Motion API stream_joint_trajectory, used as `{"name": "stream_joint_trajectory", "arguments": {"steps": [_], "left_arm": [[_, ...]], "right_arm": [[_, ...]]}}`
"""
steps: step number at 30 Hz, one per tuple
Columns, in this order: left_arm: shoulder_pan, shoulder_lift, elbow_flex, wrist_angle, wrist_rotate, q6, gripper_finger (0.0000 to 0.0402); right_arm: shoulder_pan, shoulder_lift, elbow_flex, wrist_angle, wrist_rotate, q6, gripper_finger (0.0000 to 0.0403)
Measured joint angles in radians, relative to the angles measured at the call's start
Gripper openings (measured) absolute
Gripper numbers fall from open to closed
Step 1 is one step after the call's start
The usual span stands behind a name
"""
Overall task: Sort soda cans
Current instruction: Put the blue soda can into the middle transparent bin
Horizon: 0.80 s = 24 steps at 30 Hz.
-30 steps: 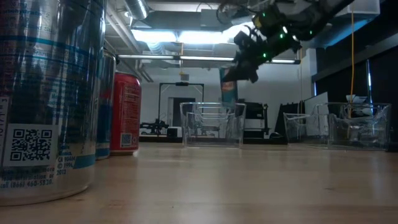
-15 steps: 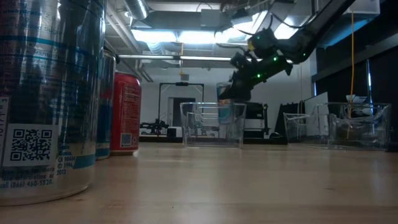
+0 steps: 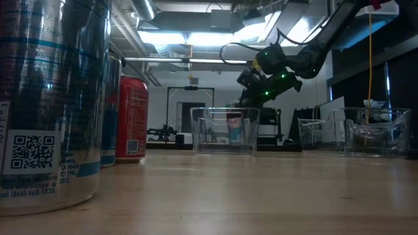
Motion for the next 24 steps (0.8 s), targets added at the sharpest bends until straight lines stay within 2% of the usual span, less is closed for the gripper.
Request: {"name": "stream_joint_trajectory", "arguments": {"steps": [15, 24], "left_arm": [[0.0, 0.0, 0.0, 0.0, 0.0, -0.002, 0.017], [0.0, 0.0, 0.0, 0.0, 0.0, -0.003, 0.017]], "right_arm": [[-0.01, 0.032, 0.001, 0.009, 0.036, -0.019, 0.0251], [-0.011, 0.032, 0.002, 0.011, 0.07, -0.021, 0.0299]]}}
